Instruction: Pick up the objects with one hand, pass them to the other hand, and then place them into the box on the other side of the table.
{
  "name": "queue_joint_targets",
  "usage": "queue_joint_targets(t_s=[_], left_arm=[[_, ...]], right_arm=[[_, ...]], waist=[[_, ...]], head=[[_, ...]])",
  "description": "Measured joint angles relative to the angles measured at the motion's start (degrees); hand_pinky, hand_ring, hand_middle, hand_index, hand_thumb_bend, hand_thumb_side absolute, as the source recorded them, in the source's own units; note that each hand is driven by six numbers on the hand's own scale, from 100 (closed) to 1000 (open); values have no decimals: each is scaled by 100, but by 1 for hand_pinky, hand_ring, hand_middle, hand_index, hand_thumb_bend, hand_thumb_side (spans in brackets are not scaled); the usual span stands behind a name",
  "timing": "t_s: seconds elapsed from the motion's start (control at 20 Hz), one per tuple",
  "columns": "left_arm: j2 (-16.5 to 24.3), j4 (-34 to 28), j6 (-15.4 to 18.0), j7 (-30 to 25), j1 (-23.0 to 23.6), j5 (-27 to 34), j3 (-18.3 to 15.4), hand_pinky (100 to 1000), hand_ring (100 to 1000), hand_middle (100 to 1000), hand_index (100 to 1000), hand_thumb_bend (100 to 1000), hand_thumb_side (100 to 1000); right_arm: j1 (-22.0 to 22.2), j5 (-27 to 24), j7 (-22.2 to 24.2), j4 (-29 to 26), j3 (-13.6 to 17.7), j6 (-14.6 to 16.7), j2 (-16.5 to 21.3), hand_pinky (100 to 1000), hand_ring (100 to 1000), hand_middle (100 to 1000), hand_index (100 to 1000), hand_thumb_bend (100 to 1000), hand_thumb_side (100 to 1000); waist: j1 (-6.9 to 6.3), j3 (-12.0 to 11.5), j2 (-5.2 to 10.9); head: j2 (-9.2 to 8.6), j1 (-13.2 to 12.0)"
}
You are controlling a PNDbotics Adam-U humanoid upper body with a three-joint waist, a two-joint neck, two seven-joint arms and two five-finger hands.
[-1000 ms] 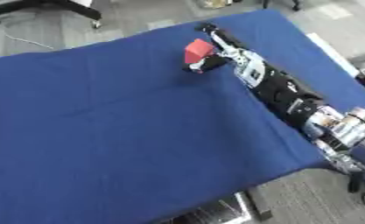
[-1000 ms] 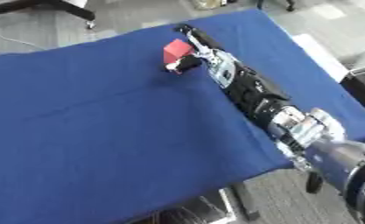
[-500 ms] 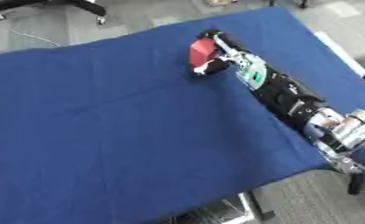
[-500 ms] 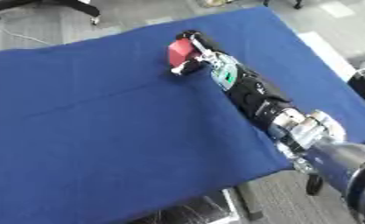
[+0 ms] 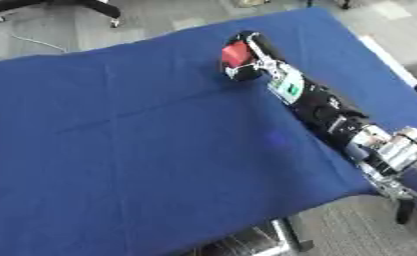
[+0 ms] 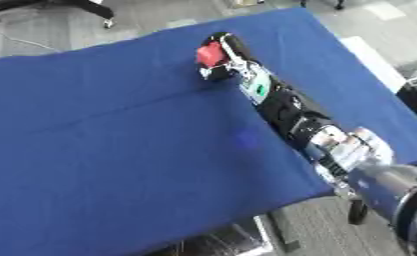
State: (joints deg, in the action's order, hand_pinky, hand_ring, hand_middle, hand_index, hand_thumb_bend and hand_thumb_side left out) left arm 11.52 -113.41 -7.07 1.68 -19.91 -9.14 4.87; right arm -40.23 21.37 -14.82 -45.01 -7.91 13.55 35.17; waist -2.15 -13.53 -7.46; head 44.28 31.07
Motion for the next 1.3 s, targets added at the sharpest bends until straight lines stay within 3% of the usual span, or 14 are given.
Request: queue_joint_targets(t_s=[0.3, 0.55, 0.85, 1.3], left_arm=[[-1, 0, -102, -1, 84, 3, 1, 971, 636, 629, 840, 146, 930], [-1, 0, -273, 17, 173, 94, 15, 971, 631, 625, 837, 153, 939], [-3, 135, -427, 116, 267, 281, 34, 971, 621, 616, 834, 166, 978], [-130, 832, -642, 41, 377, 1112, 332, 975, 625, 623, 840, 212, 1000]], right_arm=[[77, -173, -126, -280, -79, 164, 0, 355, 600, 697, 609, 100, 100], [169, -475, -57, -965, -181, 298, 16, 341, 583, 687, 604, 100, 100], [289, -1081, 45, -2406, -314, 268, 230, 338, 562, 678, 611, 100, 100], [296, -1956, 381, -5335, -554, -59, 458, 351, 537, 662, 626, 100, 100]], waist=[[22, 21, 1], [60, 126, 24], [115, 263, 143], [198, 477, 237]], head=[[0, -20], [0, -85], [0, -165], [0, -491]])
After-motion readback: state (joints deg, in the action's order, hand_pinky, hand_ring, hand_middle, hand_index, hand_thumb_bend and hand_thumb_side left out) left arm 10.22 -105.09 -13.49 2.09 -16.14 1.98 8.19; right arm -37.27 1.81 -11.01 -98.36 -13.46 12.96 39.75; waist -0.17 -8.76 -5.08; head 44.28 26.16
